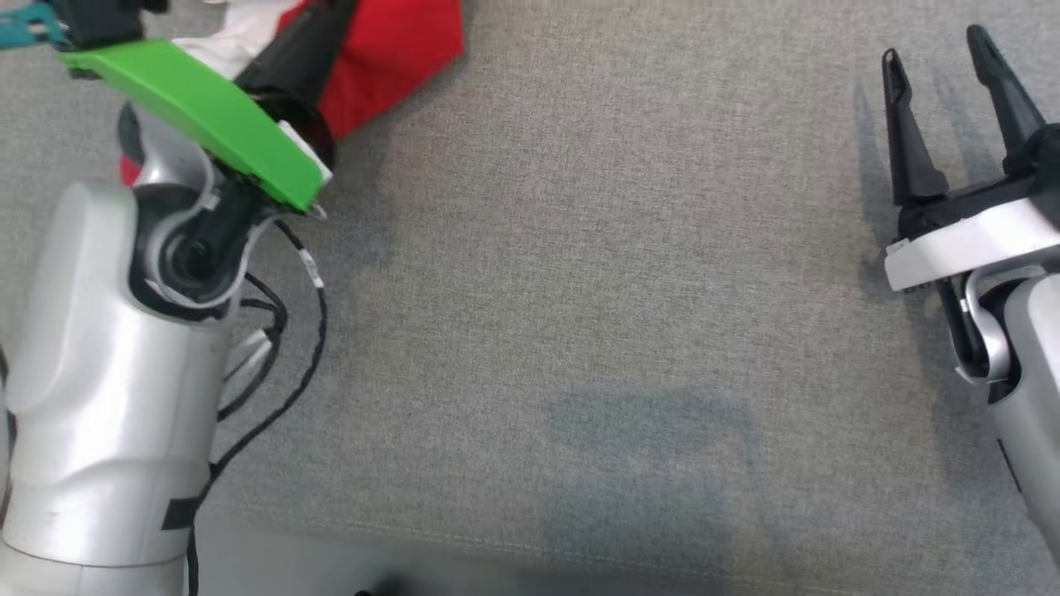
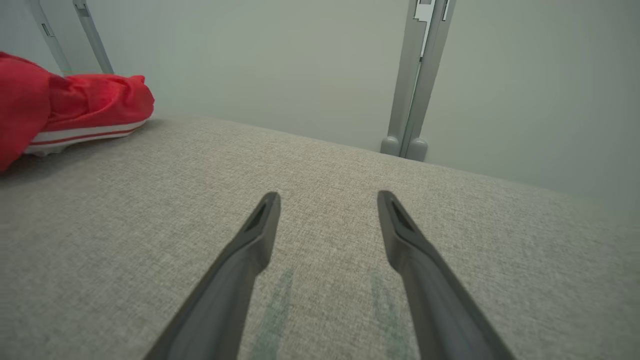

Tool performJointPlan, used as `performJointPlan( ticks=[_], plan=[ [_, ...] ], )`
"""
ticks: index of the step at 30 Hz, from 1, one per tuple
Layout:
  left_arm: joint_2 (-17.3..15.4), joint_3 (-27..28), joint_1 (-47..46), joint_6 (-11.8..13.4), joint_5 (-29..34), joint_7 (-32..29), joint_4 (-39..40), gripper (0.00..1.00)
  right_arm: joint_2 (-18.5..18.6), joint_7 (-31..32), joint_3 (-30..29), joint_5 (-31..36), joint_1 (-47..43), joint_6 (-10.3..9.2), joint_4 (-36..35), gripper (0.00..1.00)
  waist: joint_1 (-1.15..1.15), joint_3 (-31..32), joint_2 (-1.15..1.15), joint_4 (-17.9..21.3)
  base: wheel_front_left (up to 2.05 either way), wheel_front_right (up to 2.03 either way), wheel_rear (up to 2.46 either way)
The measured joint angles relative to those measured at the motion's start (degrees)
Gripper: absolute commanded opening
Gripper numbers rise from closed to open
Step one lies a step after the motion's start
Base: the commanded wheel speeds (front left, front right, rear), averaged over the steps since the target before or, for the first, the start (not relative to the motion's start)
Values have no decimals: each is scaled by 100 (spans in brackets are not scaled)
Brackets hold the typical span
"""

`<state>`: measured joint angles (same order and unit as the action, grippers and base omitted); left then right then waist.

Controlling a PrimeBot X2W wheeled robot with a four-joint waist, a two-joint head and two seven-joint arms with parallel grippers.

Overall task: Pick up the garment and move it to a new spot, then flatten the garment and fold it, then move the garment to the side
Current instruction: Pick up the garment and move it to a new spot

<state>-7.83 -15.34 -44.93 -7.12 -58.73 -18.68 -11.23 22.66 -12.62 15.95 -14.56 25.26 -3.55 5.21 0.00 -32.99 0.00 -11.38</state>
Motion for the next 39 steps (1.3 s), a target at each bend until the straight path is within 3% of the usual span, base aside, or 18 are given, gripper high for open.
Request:
performJointPlan(
  ticks=[13, 24, 31, 34, 36, 39],
  plan=[
    [327, -1764, 376, 0, 543, -246, 1024, 0, -508, -104, 220, -214, -443, 0, 469, 100, 0, 845, 0, 537, 0, 0, 0],
    [366, -2419, 529, 12, 1728, 54, 452, 0, -840, -149, 430, -249, -499, 30, 592, 100, 0, 1209, 0, 1317, 0, 0, 0],
    [396, -2974, 886, 66, 2038, 186, 48, 0, -860, -168, 359, -266, -665, 48, 728, 100, 0, 1310, 0, 1823, 0, 0, 0],
    [471, -3160, 941, 67, 2067, 259, -42, 46, -818, -172, 248, -267, -760, 41, 762, 100, 0, 1351, 0, 1963, 0, 0, 0],
    [502, -3243, 951, 113, 2089, 350, -125, 98, -813, -172, 185, -267, -818, -1, 778, 100, 0, 1389, 0, 2002, 0, 0, 0],
    [505, -3414, 988, 115, 2148, 486, -254, 100, -748, -174, 122, -265, -847, -1, 808, 100, -1, 1461, 0, 1941, 0, 0, 0]
  ],
)
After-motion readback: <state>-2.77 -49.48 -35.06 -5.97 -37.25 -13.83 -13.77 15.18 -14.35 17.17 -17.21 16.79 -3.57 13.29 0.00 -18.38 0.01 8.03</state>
